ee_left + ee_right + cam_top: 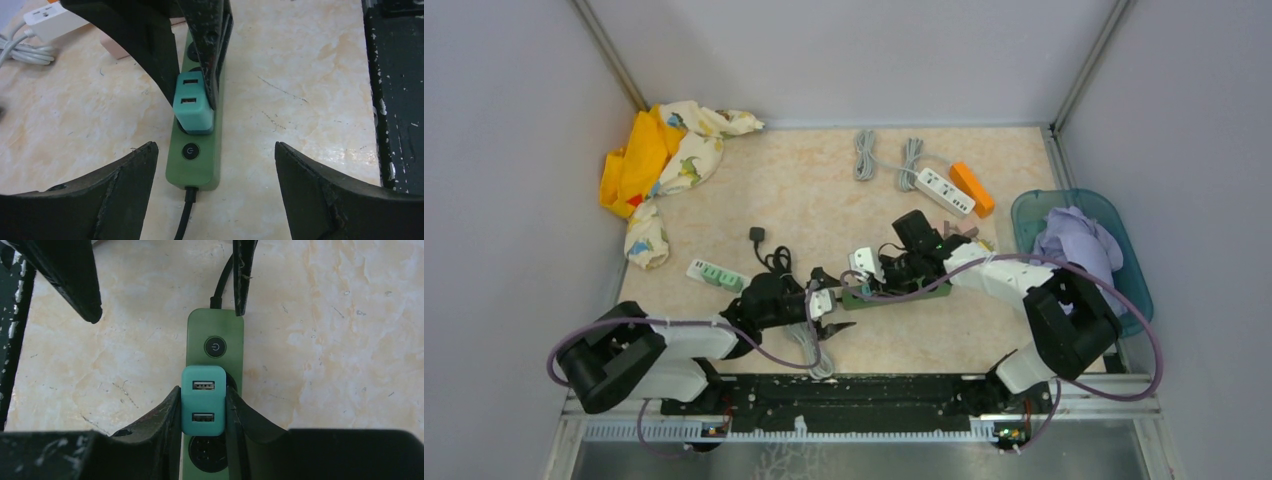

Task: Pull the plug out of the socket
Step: Remove the plug from the socket.

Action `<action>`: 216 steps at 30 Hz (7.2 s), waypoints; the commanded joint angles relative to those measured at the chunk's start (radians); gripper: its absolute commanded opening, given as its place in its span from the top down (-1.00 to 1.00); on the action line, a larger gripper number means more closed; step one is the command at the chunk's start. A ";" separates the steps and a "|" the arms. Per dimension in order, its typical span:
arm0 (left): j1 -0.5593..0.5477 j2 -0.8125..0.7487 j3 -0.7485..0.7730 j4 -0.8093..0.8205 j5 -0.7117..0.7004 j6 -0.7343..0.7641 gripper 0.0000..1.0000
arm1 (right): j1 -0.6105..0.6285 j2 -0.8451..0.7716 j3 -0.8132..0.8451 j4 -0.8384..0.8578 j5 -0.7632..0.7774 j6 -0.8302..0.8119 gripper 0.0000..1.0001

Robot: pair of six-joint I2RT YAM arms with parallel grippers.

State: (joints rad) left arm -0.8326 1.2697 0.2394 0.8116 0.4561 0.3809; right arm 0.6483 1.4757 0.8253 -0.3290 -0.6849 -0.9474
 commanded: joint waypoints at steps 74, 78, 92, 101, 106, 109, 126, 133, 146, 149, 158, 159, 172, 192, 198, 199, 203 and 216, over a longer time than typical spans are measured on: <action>-0.005 0.648 0.037 0.747 0.086 -0.137 0.99 | -0.051 0.006 0.015 -0.201 -0.316 -0.294 1.00; -0.005 0.651 0.038 0.746 0.089 -0.140 0.99 | -0.010 0.001 0.016 -0.020 -0.293 -0.043 1.00; -0.004 0.652 0.040 0.745 0.095 -0.138 0.99 | -0.086 -0.012 0.019 -0.219 -0.302 -0.306 1.00; -0.004 0.652 0.038 0.747 0.096 -0.139 0.99 | -0.035 -0.014 0.009 0.112 -0.173 0.105 1.00; -0.004 0.652 0.040 0.746 0.098 -0.137 0.99 | -0.102 -0.031 0.012 -0.046 -0.185 -0.114 1.00; -0.004 0.652 0.040 0.745 0.100 -0.137 0.99 | -0.105 -0.035 0.027 -0.199 -0.230 -0.287 1.00; -0.004 0.655 0.043 0.741 0.103 -0.137 0.99 | -0.116 -0.066 -0.019 0.085 -0.183 0.019 1.00; -0.003 0.654 0.041 0.742 0.105 -0.137 0.99 | -0.127 -0.034 0.030 -0.231 -0.375 -0.300 1.00; -0.003 0.655 0.040 0.745 0.103 -0.137 0.99 | -0.089 -0.070 -0.033 0.171 -0.174 0.122 1.00; -0.003 0.655 0.039 0.745 0.105 -0.137 0.99 | -0.131 -0.071 -0.012 0.039 -0.215 -0.028 1.00; -0.003 0.654 0.038 0.747 0.107 -0.135 0.99 | -0.096 -0.059 -0.002 -0.088 -0.399 -0.163 1.00; -0.003 0.654 0.039 0.747 0.106 -0.135 0.99 | -0.084 -0.061 -0.014 -0.020 -0.377 -0.093 1.00; -0.002 0.655 0.038 0.748 0.108 -0.135 0.99 | -0.141 -0.076 -0.003 0.002 -0.243 -0.067 1.00; -0.003 0.655 0.036 0.753 0.107 -0.135 0.99 | -0.147 -0.048 -0.020 0.111 -0.239 0.066 1.00; -0.003 0.656 0.039 0.750 0.111 -0.135 0.99 | -0.169 -0.052 -0.005 -0.167 -0.398 -0.265 1.00; -0.003 0.654 0.038 0.749 0.110 -0.134 0.99 | -0.159 -0.046 -0.011 -0.165 -0.427 -0.267 1.00; -0.003 0.655 0.038 0.750 0.109 -0.134 0.99 | -0.078 -0.037 -0.023 -0.022 -0.411 -0.094 1.00; -0.003 0.657 0.038 0.751 0.109 -0.135 0.99 | -0.164 -0.042 0.026 -0.154 -0.352 -0.194 1.00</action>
State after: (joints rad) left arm -0.8295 1.9175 0.2752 1.5085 0.5415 0.2504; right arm 0.5144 1.4502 0.7712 -0.3664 -0.9340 -0.9394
